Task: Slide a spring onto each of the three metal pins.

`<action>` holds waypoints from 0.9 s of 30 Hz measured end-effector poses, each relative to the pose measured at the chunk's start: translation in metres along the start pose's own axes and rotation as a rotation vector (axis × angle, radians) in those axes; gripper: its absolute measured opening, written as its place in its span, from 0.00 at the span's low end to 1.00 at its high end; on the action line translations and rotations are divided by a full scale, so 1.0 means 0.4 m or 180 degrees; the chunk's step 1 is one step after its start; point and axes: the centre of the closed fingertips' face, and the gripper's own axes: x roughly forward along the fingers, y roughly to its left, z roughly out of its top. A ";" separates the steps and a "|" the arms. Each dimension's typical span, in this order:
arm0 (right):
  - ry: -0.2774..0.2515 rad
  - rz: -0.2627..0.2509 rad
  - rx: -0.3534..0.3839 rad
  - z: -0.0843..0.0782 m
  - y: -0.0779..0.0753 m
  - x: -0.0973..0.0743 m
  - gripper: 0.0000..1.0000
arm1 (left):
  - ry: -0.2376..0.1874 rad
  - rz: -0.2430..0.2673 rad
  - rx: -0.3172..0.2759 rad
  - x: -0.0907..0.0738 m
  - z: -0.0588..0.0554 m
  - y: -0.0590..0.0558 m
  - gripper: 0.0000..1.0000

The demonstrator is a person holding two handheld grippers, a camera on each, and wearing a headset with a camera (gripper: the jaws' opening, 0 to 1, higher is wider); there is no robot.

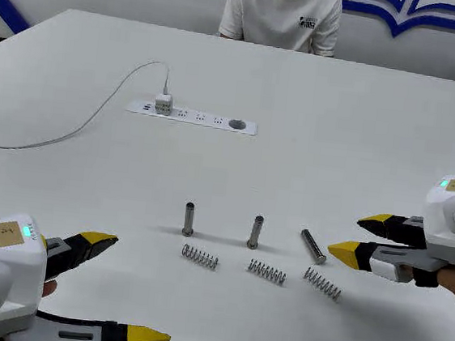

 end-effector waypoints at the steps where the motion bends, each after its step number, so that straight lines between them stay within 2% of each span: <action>1: 0.0017 -0.0006 -0.0001 0.000 -0.001 0.005 0.41 | 0.0000 -0.0005 0.0000 0.000 -0.001 -0.001 0.90; 9: 0.0111 -0.0017 0.0016 0.000 0.002 0.040 0.37 | 0.0007 -0.0011 0.0001 0.000 -0.003 0.001 0.90; 27: 0.0301 -0.0167 0.0157 -0.016 -0.028 0.099 0.29 | 0.0032 -0.0037 0.0011 0.007 -0.008 -0.002 0.90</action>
